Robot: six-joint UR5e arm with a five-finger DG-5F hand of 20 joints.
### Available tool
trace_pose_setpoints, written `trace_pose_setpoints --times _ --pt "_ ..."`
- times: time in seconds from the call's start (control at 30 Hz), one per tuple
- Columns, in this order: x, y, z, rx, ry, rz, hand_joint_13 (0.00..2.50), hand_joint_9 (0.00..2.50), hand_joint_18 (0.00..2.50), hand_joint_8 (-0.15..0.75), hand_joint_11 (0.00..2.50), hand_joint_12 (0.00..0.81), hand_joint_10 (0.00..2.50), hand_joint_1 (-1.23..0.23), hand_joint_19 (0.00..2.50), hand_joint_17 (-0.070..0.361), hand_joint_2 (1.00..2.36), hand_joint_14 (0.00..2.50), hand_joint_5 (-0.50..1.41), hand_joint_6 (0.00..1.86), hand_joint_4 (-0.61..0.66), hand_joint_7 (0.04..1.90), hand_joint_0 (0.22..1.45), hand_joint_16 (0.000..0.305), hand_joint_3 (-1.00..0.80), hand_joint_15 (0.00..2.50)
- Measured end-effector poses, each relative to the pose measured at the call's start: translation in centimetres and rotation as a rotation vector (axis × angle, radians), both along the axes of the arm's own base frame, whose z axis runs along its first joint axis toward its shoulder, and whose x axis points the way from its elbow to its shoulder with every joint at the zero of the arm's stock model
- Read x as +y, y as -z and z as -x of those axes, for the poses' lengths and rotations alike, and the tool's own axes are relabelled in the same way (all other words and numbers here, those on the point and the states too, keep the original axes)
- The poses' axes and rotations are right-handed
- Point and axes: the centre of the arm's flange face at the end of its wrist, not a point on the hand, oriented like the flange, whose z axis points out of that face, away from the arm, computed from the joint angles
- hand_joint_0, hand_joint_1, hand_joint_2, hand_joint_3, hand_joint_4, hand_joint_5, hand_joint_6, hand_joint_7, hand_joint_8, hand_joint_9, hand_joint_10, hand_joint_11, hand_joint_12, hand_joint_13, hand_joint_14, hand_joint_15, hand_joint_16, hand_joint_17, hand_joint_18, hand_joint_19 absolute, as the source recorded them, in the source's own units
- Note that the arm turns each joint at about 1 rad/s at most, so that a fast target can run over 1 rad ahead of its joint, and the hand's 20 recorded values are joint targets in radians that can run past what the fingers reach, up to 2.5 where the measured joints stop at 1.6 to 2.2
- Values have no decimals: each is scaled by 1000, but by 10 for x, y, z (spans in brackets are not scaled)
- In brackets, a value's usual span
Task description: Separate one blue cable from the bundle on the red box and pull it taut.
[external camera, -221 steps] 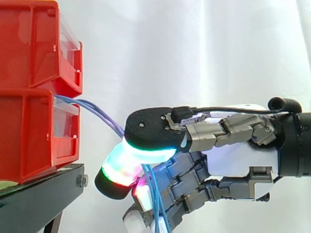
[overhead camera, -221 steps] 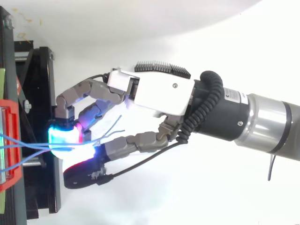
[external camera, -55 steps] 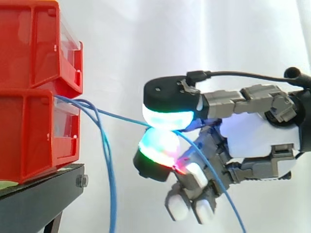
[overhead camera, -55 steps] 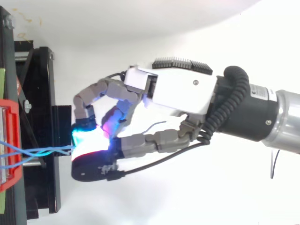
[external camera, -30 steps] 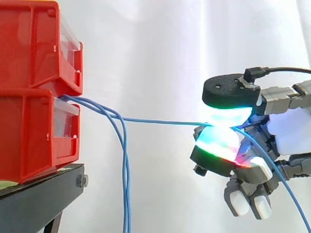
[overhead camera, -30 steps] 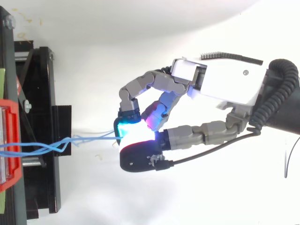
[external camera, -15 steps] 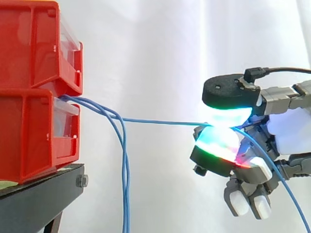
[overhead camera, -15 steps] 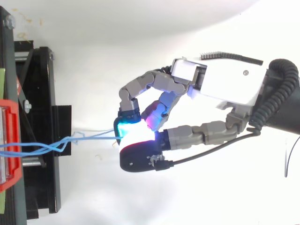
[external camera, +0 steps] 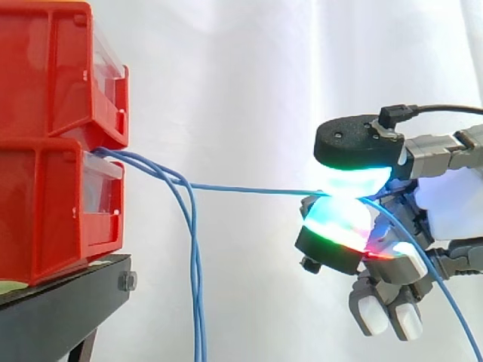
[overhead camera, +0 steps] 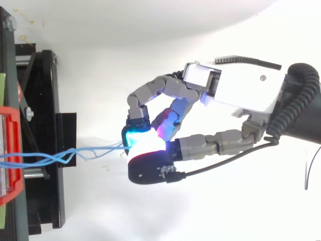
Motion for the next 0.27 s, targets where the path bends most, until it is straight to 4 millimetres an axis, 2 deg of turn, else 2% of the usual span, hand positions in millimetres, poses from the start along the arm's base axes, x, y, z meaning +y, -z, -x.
trace_pose_setpoints --times 0.27 --pt "0 0 0 0 0 0 1052 1282 1017 377 942 410 14 -795 616 110 1001 19 -125 946 -166 1326 655 49 152 597"
